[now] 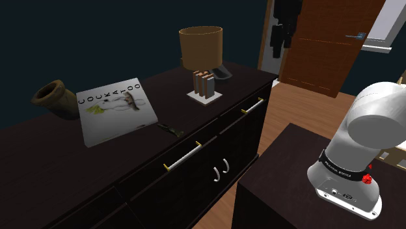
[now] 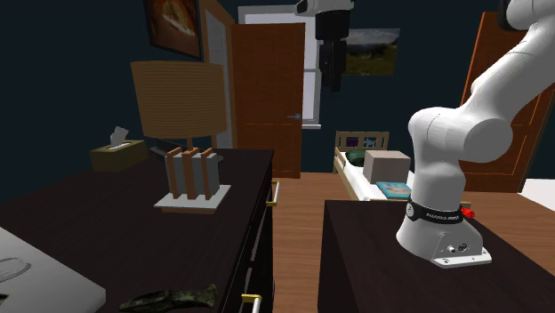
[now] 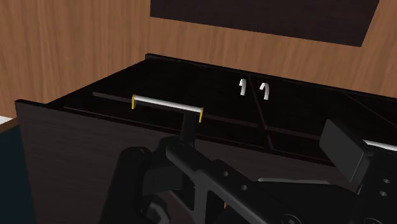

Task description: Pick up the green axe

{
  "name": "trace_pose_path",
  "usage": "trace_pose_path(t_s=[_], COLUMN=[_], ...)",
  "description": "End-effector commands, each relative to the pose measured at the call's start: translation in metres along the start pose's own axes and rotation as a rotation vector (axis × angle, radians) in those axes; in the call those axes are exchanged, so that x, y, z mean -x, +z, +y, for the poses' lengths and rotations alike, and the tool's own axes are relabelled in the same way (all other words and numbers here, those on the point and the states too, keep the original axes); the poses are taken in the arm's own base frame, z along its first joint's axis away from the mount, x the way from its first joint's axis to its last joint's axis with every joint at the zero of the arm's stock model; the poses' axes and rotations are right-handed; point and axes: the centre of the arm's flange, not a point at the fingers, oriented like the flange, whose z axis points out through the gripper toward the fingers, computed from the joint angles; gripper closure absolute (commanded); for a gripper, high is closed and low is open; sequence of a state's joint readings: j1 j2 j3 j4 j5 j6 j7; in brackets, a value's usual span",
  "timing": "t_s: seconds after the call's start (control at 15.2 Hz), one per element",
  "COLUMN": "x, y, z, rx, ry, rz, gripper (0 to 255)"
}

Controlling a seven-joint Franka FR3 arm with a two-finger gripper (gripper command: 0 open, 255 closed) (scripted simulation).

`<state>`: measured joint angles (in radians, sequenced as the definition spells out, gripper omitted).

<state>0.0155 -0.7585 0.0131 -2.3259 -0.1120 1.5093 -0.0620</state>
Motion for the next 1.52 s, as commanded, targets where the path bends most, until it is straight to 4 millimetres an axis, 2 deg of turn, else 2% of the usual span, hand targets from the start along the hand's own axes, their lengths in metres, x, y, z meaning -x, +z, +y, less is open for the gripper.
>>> trace_pose_path(t_s=[0.0, 1.45], x=[0.000, -0.183], y=[0.000, 0.106], z=[0.000, -0.189], rx=[0.000, -0.027], ry=[0.000, -0.154], rz=[0.000, 0.040], gripper=[0, 0])
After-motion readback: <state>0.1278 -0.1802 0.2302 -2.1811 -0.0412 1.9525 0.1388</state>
